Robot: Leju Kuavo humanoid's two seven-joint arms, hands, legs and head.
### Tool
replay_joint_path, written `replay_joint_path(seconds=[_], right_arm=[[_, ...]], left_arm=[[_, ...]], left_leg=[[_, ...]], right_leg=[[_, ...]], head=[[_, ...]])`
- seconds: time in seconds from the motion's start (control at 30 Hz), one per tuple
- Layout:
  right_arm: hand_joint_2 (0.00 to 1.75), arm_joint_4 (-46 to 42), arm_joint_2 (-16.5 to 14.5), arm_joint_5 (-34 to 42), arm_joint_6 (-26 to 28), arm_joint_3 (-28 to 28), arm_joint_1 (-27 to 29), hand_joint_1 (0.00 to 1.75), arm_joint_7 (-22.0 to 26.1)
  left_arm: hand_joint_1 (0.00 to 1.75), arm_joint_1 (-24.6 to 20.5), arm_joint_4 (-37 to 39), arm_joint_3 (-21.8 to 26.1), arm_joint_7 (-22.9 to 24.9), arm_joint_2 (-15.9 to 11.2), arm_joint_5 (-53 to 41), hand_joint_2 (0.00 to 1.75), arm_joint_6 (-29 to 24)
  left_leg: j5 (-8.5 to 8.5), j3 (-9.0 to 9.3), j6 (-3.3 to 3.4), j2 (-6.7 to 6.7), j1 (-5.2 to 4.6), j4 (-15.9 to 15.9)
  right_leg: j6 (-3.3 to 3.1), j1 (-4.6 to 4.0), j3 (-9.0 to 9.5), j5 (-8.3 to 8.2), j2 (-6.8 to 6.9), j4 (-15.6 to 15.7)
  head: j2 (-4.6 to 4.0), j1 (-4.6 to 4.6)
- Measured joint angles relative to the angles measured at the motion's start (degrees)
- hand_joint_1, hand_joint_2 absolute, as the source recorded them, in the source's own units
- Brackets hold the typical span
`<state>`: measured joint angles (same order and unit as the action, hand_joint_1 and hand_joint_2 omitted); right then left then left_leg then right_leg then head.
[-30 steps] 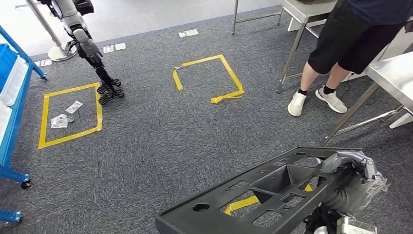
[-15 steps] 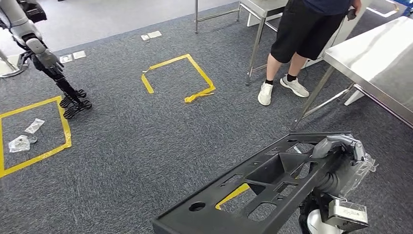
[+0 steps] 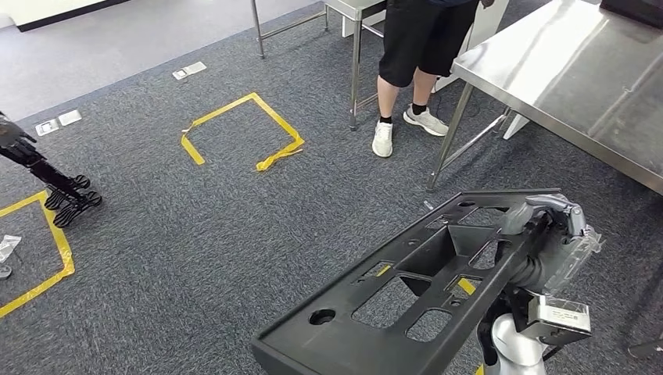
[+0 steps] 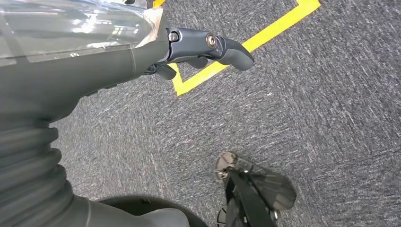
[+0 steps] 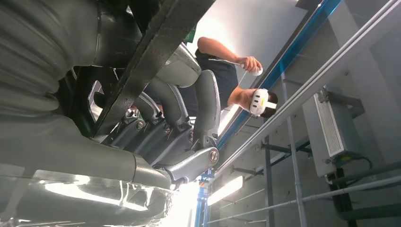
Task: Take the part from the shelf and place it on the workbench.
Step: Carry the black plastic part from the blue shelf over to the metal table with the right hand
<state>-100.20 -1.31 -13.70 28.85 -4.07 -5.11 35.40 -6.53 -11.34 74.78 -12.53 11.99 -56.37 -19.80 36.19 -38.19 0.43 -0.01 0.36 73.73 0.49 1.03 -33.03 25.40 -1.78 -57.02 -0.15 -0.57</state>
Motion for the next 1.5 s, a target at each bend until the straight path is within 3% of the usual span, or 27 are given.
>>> replay_joint_path(seconds=[0.03, 0.07, 0.1, 0.17, 0.23, 0.3, 0.37, 0.43, 0.5, 0.53, 0.57, 0.6, 0.67, 0.73, 0.8, 0.83, 0.9, 0.97, 1.03, 1.1, 1.17, 1.23, 1.27, 1.33, 1.4, 1.43, 1.5], right_arm=[[1.75, 0.2, 0.0, 0.1, 0.0, 0.0, 0.0, 1.75, -0.1], [1.75, 0.4, 0.1, 0.2, 0.1, -0.1, 0.0, 1.75, -0.2], [1.75, 0.5, 0.2, 0.3, 0.2, -0.1, 0.0, 1.75, -0.2], [1.75, 0.7, 0.4, 0.9, 0.5, -0.1, 0.2, 1.75, 0.0], [1.75, 0.9, 0.7, 1.7, 0.9, 0.0, 0.7, 1.75, 0.6], [1.75, 0.9, 1.0, 2.2, 1.2, 0.0, 1.8, 1.75, 1.1], [1.75, 0.9, 1.3, 2.3, 1.5, 0.0, 2.7, 1.75, 1.4], [1.75, 0.8, 1.5, 2.3, 1.7, 0.0, 3.2, 1.75, 1.5], [1.75, 0.8, 1.6, 2.2, 1.9, 0.0, 3.8, 1.75, 1.6], [1.75, 0.8, 1.7, 2.2, 1.9, 0.0, 4.2, 1.75, 1.6], [1.75, 0.8, 1.8, 2.2, 1.9, 0.1, 4.5, 1.75, 1.6], [1.75, 0.8, 1.8, 2.2, 1.9, 0.1, 4.7, 1.75, 1.6], [1.75, 0.8, 1.9, 2.2, 1.9, 0.1, 4.7, 1.75, 1.6], [1.75, 0.7, 1.9, 2.2, 2.0, 0.1, 4.8, 1.75, 1.5], [1.75, 0.3, 2.0, 1.9, 2.2, 0.2, 5.1, 1.75, 1.4], [1.75, 0.1, 2.0, 1.8, 2.3, 0.3, 5.3, 1.75, 1.4], [1.75, -0.5, 1.9, 1.5, 2.5, 0.4, 5.5, 1.75, 1.2], [1.75, -0.6, 1.8, 1.2, 2.5, 0.5, 5.7, 1.75, 1.1], [1.75, -0.6, 1.8, 1.1, 2.5, 0.5, 6.1, 1.75, 1.0], [1.75, -0.6, 1.8, 1.1, 2.6, 0.6, 6.5, 1.75, 1.0], [1.75, -0.7, 1.8, 1.1, 2.7, 0.6, 6.5, 1.75, 0.9], [1.75, -0.7, 1.8, 1.1, 2.8, 0.6, 6.6, 1.75, 0.9], [1.75, -0.7, 1.8, 1.1, 2.8, 0.6, 6.6, 1.75, 0.9], [1.75, -0.8, 1.9, 1.1, 2.8, 0.7, 6.9, 1.75, 0.9], [1.75, -0.9, 2.0, 1.1, 2.8, 0.9, 6.9, 1.75, 0.8], [1.75, -1.0, 2.0, 1.1, 2.9, 0.9, 6.8, 1.75, 0.8], [1.75, -1.0, 2.0, 1.1, 2.9, 0.9, 6.9, 1.75, 0.8]], left_arm=[[0.00, 0.0, 0.0, 0.0, 0.0, 0.0, 0.0, 1.75, 0.0], [0.00, 0.0, 0.0, 0.0, -0.1, 0.0, 0.0, 1.75, 0.0], [0.00, 0.1, 0.0, 0.0, -0.2, 0.0, 0.0, 1.75, 0.0], [0.00, 0.1, 0.0, 0.0, -0.3, -0.1, 0.0, 1.75, 0.0], [0.00, 0.2, 0.0, 0.0, -0.3, -0.1, -0.2, 1.75, 0.0], [0.00, 0.3, 0.0, 0.0, -0.2, -0.1, -0.2, 1.75, 0.0], [0.00, 0.3, 0.0, 0.0, -0.3, -0.2, -0.3, 1.75, 0.2], [0.00, 0.3, 0.0, 0.0, -0.4, -0.2, -0.3, 1.75, 0.6], [0.00, 0.4, 0.0, 0.0, -0.5, -0.3, -0.3, 1.75, 0.9], [0.00, 0.4, 0.0, 0.0, -0.5, -0.3, -0.3, 1.75, 0.9], [0.00, 0.4, 0.0, 0.0, -0.5, -0.4, -0.3, 1.75, 0.9], [0.00, 0.4, 0.0, 0.0, -0.5, -0.4, -0.3, 1.75, 0.9], [0.00, 0.3, 0.0, 0.0, -0.5, -0.4, -0.3, 1.75, 1.0], [0.00, 0.3, 0.0, -0.1, -0.5, -0.5, -0.4, 1.75, 1.0], [0.00, 0.3, 0.0, -0.2, -0.6, -0.5, -0.5, 1.75, 1.1], [0.00, 0.2, 0.0, -0.3, -0.6, -0.5, -0.6, 1.75, 1.1], [0.00, 0.1, 0.0, -0.6, -0.7, -0.4, -0.7, 1.75, 1.3], [0.00, 0.2, 0.0, -0.8, -0.7, -0.4, -0.8, 1.75, 1.3], [0.00, 0.4, 0.0, -0.9, -0.6, -0.4, -1.0, 1.75, 1.3], [0.00, 0.5, 0.0, -1.0, -0.5, -0.4, -1.1, 1.75, 1.4], [0.00, 0.5, 0.0, -1.0, -0.5, -0.4, -1.1, 1.75, 1.4], [0.00, 0.5, 0.1, -1.1, -0.4, -0.4, -1.1, 1.75, 1.4], [0.00, 0.5, 0.1, -1.1, -0.4, -0.4, -1.1, 1.75, 1.5], [0.00, 0.4, 0.1, -1.2, -0.4, -0.3, -1.2, 1.75, 1.6], [0.00, 0.4, 0.1, -1.3, -0.4, -0.3, -1.2, 1.75, 1.7], [0.00, 0.4, 0.1, -1.3, -0.4, -0.3, -1.2, 1.75, 1.7], [0.00, 0.5, 0.1, -1.4, -0.4, -0.3, -1.2, 1.75, 1.7]], left_leg=[[-0.55, -0.50, -0.09, -0.13, 0.12, 0.6], [-2.17, 0.09, -0.17, -0.29, 0.33, -1.1], [-4.48, 1.61, -0.27, -0.89, 0.66, -4.7], [-7.49, 4.82, -0.51, -3.88, 1.35, -11.9], [-7.77, 6.08, -0.36, -5.62, 1.35, -14.6], [-7.97, 6.25, 0.43, -4.28, 1.09, -15.0], [-8.38, 6.50, 1.36, -2.61, 1.05, -15.6], [-8.50, 6.61, 1.94, -0.78, 0.74, -16.0], [-8.43, 6.54, 2.14, 1.12, 0.43, -15.9], [-8.39, 6.53, 2.18, 2.00, 0.36, -15.9], [-8.35, 6.54, 2.18, 2.81, 0.34, -15.9], [-8.28, 6.61, 2.11, 3.51, 0.34, -15.9], [-8.01, 6.91, 1.75, 4.64, 0.07, -15.9], [-7.70, 7.27, 1.24, 5.55, -0.31, -15.9], [-7.46, 7.68, 0.78, 6.64, -0.33, -16.0], [-7.12, 7.72, 0.50, 6.44, -0.17, -15.8], [-4.86, 6.39, 0.03, 3.92, 0.19, -12.5], [-1.16, 2.66, -0.11, 0.86, 0.33, -4.8], [0.17, -0.44, -0.11, -0.03, 0.33, 0.8], [-2.89, 0.49, -0.01, -0.44, 0.46, -2.1], [-6.76, 3.90, -0.05, -2.99, 0.93, -9.9], [-7.91, 5.73, -0.05, -5.42, 1.13, -14.2], [-7.75, 5.92, 0.12, -5.58, 0.96, -14.6], [-8.17, 6.10, 1.02, -4.07, 0.65, -14.9], [-8.66, 6.32, 1.93, -2.42, 0.60, -15.5], [-8.76, 6.33, 2.20, -1.56, 0.52, -15.7], [-8.74, 6.20, 2.41, 0.23, 0.30, -15.7]], right_leg=[[0.01, 0.00, 0.05, 0.00, -0.72, 0.0], [0.03, 0.03, 0.12, 0.01, -1.45, -0.1], [0.07, 0.09, 0.17, 0.03, -2.21, -0.2], [0.50, 0.00, -0.15, 0.13, -3.59, -0.6], [1.38, 0.06, -0.92, -0.08, -4.87, -0.8], [2.23, 0.31, -1.64, -0.49, -6.11, -0.7], [2.46, 0.07, -3.00, 0.37, -4.18, -2.5], [2.08, -0.23, -6.21, 3.11, -0.52, -8.7], [1.98, -0.25, -9.64, 5.56, 0.88, -15.9], [2.22, -0.20, -10.10, 5.72, 1.12, -17.0], [2.62, -0.13, -9.30, 5.05, 1.41, -15.8], [3.07, -0.05, -7.28, 3.74, 2.01, -12.3], [3.45, -0.16, -2.53, 1.37, 4.85, -4.0], [2.97, -0.52, -0.51, 0.63, 6.29, -0.7], [2.34, -0.59, -0.57, 0.49, 4.93, -0.7], [2.06, -0.35, -0.53, 0.39, 4.27, -0.6], [1.25, 0.23, -0.31, 0.21, 2.96, -0.5], [0.69, 0.28, -0.35, 0.14, 1.64, -0.5], [0.56, 0.19, -0.38, 0.11, 0.04, -0.5], [0.59, 0.23, -0.22, 0.12, -1.60, -0.6], [0.78, 0.12, -0.26, 0.17, -3.02, -0.9], [1.38, 0.03, -0.82, 0.05, -4.27, -1.1], [1.86, 0.02, -1.16, -0.14, -4.96, -1.0], [2.69, 0.26, -1.94, -0.48, -5.31, -1.0], [2.88, 0.11, -3.60, 0.77, -2.50, -3.5], [2.76, 0.03, -5.07, 2.22, -0.66, -6.7], [2.71, -0.08, -8.73, 5.32, 0.88, -14.5]], head=[[0.01, 0.00], [0.01, -0.01], [0.01, 0.00], [0.01, -0.05], [0.01, -0.05], [0.01, -0.04], [0.02, -0.27], [0.02, -0.67], [0.01, -0.87], [0.02, -0.87], [0.01, -0.90], [0.01, -0.90], [0.00, -0.93], [0.00, -0.84], [0.01, -0.67], [0.01, -0.65], [0.01, -0.47], [0.00, -0.26], [0.00, -0.22], [0.00, -0.22], [0.01, -0.20], [0.01, -0.26], [0.01, -0.28], [0.00, -0.25], [0.01, -0.50], [0.00, -0.67], [0.00, -1.01]])
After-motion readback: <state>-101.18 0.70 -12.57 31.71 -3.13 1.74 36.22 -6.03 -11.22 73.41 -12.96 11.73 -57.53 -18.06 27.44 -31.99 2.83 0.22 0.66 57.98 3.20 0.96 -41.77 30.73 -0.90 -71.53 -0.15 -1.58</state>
